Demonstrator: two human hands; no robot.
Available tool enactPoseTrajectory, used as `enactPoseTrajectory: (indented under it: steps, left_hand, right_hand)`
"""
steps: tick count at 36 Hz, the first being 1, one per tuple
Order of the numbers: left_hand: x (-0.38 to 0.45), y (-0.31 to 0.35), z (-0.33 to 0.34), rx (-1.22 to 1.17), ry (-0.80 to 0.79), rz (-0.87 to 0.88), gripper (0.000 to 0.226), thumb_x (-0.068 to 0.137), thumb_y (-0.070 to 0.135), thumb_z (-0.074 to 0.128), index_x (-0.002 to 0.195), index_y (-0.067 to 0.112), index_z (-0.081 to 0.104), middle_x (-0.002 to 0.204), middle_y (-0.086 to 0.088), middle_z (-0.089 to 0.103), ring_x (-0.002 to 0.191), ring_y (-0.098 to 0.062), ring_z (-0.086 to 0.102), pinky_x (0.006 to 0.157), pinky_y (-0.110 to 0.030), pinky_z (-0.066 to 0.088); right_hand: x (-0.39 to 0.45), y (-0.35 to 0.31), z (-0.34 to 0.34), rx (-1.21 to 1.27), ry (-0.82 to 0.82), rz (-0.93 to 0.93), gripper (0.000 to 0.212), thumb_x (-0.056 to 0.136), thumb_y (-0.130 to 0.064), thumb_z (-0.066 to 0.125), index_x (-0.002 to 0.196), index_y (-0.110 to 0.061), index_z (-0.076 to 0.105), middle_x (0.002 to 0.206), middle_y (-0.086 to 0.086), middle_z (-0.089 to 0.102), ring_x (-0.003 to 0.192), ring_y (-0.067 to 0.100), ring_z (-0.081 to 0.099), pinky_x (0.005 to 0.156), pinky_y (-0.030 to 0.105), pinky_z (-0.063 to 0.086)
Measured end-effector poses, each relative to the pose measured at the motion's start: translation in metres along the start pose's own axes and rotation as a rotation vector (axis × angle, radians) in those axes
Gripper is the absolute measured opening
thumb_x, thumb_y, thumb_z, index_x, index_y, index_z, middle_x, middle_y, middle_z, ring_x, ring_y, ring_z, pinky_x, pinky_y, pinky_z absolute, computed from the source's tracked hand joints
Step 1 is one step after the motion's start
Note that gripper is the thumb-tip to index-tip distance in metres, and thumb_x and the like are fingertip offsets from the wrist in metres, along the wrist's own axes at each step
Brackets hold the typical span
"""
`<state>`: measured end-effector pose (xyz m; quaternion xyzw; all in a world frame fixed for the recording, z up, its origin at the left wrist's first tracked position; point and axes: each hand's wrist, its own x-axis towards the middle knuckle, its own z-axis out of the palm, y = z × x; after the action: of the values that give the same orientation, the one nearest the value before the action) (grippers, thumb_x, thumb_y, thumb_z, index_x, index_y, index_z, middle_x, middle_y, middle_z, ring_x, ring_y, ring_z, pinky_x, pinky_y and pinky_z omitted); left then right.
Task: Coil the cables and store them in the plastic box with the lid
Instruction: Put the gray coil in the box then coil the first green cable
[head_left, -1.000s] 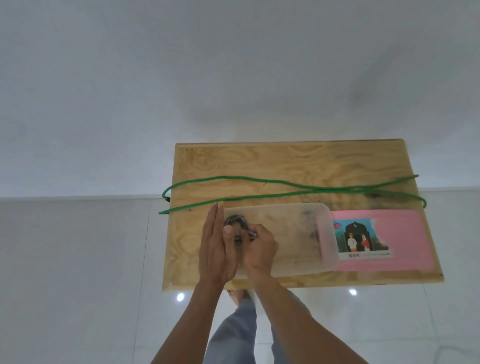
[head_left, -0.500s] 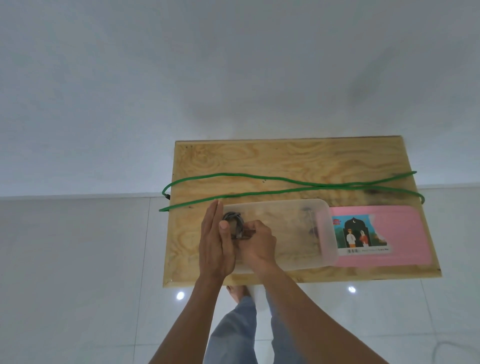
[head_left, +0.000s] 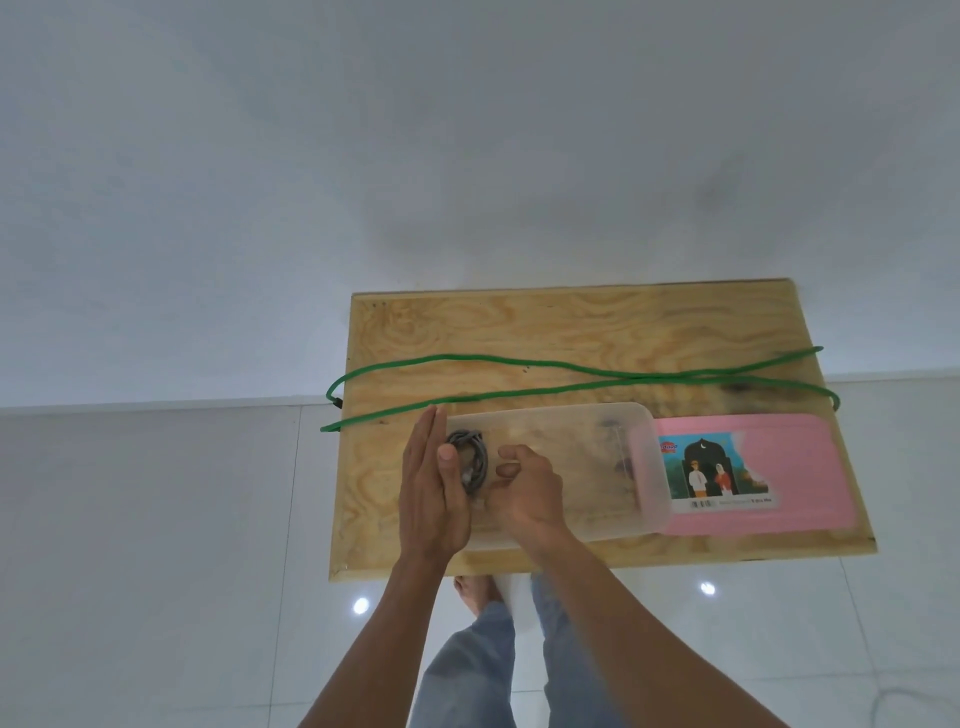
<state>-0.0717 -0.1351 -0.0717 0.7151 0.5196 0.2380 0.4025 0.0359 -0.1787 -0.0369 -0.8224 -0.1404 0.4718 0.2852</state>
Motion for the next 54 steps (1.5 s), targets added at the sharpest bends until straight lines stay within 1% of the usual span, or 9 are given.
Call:
enactPoseTrajectory:
  steps: [4, 12, 21, 27, 31, 38, 45, 51, 54]
  left_hand:
    - [0.0, 0.005, -0.006, -0.003, -0.023, -0.017, 0.066, 0.103, 0.051, 0.015, 0.151, 0.014, 0.04, 0.16, 0.002, 0.034, 0.15, -0.006, 0.023, 0.121, -0.03, 0.024]
    - [0.016, 0.027, -0.048, -0.024, 0.057, -0.083, 0.069, 0.099, 0.059, 0.025, 0.146, 0.015, 0.048, 0.154, -0.002, 0.045, 0.144, -0.018, 0.037, 0.116, -0.036, 0.031]
    - [0.068, 0.046, -0.064, 0.111, 0.022, -0.026, 0.034, 0.103, 0.022, 0.049, 0.132, 0.009, 0.061, 0.132, -0.011, 0.064, 0.124, -0.028, 0.057, 0.103, -0.043, 0.047]
    - [0.109, 0.054, -0.046, 0.266, -0.099, 0.05, 0.03, 0.098, 0.012, 0.056, 0.125, 0.006, 0.066, 0.128, -0.013, 0.067, 0.118, -0.031, 0.061, 0.099, -0.041, 0.049]
    - [0.135, 0.06, -0.03, 0.34, -0.169, -0.039, 0.03, 0.098, 0.017, 0.056, 0.125, 0.01, 0.066, 0.129, -0.012, 0.067, 0.116, -0.031, 0.062, 0.096, -0.045, 0.052]
    - [0.173, 0.051, 0.007, 0.722, -0.475, -0.064, 0.04, 0.096, 0.019, 0.06, 0.136, 0.021, 0.059, 0.138, -0.008, 0.06, 0.126, -0.031, 0.05, 0.103, -0.043, 0.039]
    - [0.181, 0.041, 0.025, 0.72, -0.487, -0.064, 0.017, 0.096, 0.022, 0.058, 0.104, 0.013, 0.071, 0.104, -0.013, 0.066, 0.1, -0.037, 0.058, 0.085, -0.043, 0.046]
    - [0.19, 0.05, 0.017, 0.528, -0.399, -0.065, 0.021, 0.099, 0.021, 0.057, 0.105, 0.007, 0.071, 0.101, -0.012, 0.056, 0.085, -0.04, 0.061, 0.078, -0.046, 0.052]
    - [0.197, 0.062, 0.003, 0.493, -0.305, -0.009, 0.024, 0.101, 0.024, 0.055, 0.1, 0.004, 0.069, 0.096, -0.01, 0.055, 0.081, -0.037, 0.06, 0.072, -0.043, 0.049]
  right_hand:
    - [-0.007, -0.004, -0.011, -0.041, 0.003, -0.036, 0.051, 0.085, 0.003, 0.062, 0.133, -0.011, 0.055, 0.125, 0.01, 0.061, 0.11, 0.02, 0.061, 0.079, 0.015, 0.039]
    - [-0.026, -0.028, -0.051, -0.049, 0.074, -0.18, 0.036, 0.082, -0.005, 0.067, 0.115, -0.019, 0.063, 0.11, -0.001, 0.065, 0.093, 0.015, 0.065, 0.065, 0.014, 0.042]
    - [-0.003, -0.066, -0.091, -0.131, 0.201, -0.38, 0.019, 0.087, -0.004, 0.062, 0.102, -0.009, 0.072, 0.095, 0.003, 0.071, 0.087, 0.014, 0.065, 0.072, 0.011, 0.043]
    - [0.048, -0.077, -0.114, -0.326, 0.202, -0.435, 0.023, 0.089, -0.003, 0.056, 0.103, -0.007, 0.073, 0.109, 0.009, 0.071, 0.1, 0.022, 0.066, 0.088, 0.015, 0.041]
    - [0.085, -0.077, -0.124, -0.417, 0.106, -0.337, 0.027, 0.088, -0.002, 0.054, 0.107, -0.013, 0.069, 0.121, 0.011, 0.063, 0.112, 0.027, 0.06, 0.097, 0.03, 0.049]
    - [0.133, -0.076, -0.127, -0.623, -0.091, -0.246, 0.042, 0.089, 0.001, 0.055, 0.128, -0.015, 0.058, 0.134, 0.01, 0.051, 0.122, 0.028, 0.051, 0.1, 0.037, 0.049]
    - [0.148, -0.069, -0.115, -0.739, -0.084, -0.287, 0.038, 0.086, 0.006, 0.052, 0.117, -0.012, 0.064, 0.122, 0.01, 0.058, 0.107, 0.031, 0.06, 0.085, 0.037, 0.052]
    - [0.145, -0.073, -0.114, -0.833, 0.05, -0.42, 0.035, 0.085, 0.006, 0.046, 0.109, -0.014, 0.061, 0.103, 0.006, 0.06, 0.093, 0.03, 0.062, 0.067, 0.033, 0.043]
    - [0.14, -0.082, -0.121, -0.869, 0.084, -0.418, 0.037, 0.085, 0.004, 0.046, 0.117, -0.014, 0.053, 0.1, 0.006, 0.061, 0.09, 0.03, 0.064, 0.065, 0.034, 0.042]
